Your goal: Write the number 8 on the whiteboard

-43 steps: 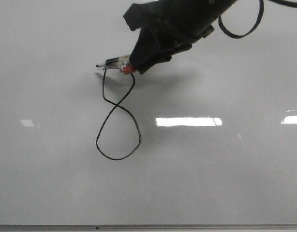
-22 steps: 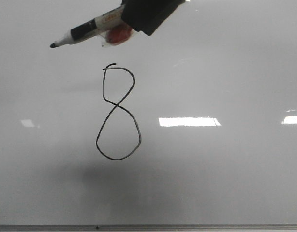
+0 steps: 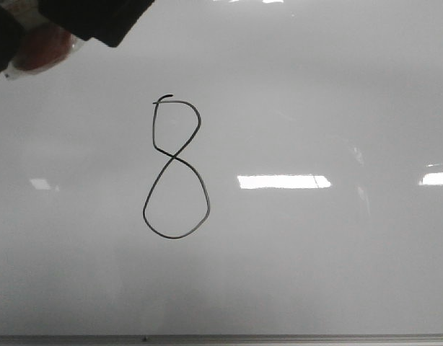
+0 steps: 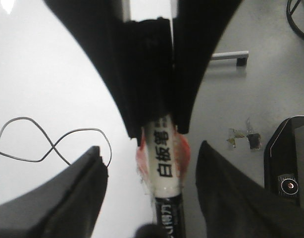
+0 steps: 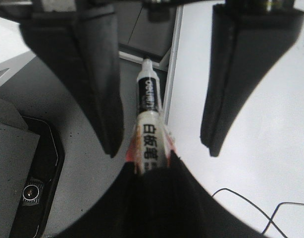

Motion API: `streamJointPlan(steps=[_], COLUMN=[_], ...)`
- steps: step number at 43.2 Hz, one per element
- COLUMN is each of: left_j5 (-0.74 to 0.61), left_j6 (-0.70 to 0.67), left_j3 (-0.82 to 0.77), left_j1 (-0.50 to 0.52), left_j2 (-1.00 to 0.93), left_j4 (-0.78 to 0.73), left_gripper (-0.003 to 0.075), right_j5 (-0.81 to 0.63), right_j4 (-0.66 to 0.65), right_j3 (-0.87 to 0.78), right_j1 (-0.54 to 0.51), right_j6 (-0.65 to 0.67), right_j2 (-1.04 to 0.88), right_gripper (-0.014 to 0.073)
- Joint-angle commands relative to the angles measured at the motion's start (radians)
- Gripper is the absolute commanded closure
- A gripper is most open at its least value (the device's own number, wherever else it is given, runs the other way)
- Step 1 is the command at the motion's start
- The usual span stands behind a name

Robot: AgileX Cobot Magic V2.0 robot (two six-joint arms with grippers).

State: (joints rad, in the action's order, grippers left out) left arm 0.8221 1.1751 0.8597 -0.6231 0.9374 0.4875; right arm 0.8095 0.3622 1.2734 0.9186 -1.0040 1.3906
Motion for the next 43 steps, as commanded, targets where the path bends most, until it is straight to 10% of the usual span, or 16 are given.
streamJointPlan(steps=[1, 24, 37, 43], left_j5=[-0.046, -0.040, -0.040, -0.040], left_j6=[-0.014, -0.014, -0.014, -0.049], left_j3=[0.035, 0.035, 0.035, 0.035], left_j1=[-0.006, -0.006, -0.006, 0.003], left_j2=[-0.007, -0.005, -0.005, -0.005], left_j4=[0.026, 0.026, 0.026, 0.020], left_gripper=[0.0409, 0.0689, 0.0739, 0.0739], right_j5=[-0.032, -0.031, -0.038, -0.047], right_j4=[0.010, 0.002, 0.002, -0.026], right_j3=[0.037, 0.037, 0.037, 0.035], right_j1=[0.003, 0.003, 0.001, -0.033], right_j6=[-0.011, -0.011, 0.021, 0.143], right_j2=[-0.040, -0.040, -0.046, -0.090], right_gripper=[0.0651, 0.0622, 0.0087, 0.0051])
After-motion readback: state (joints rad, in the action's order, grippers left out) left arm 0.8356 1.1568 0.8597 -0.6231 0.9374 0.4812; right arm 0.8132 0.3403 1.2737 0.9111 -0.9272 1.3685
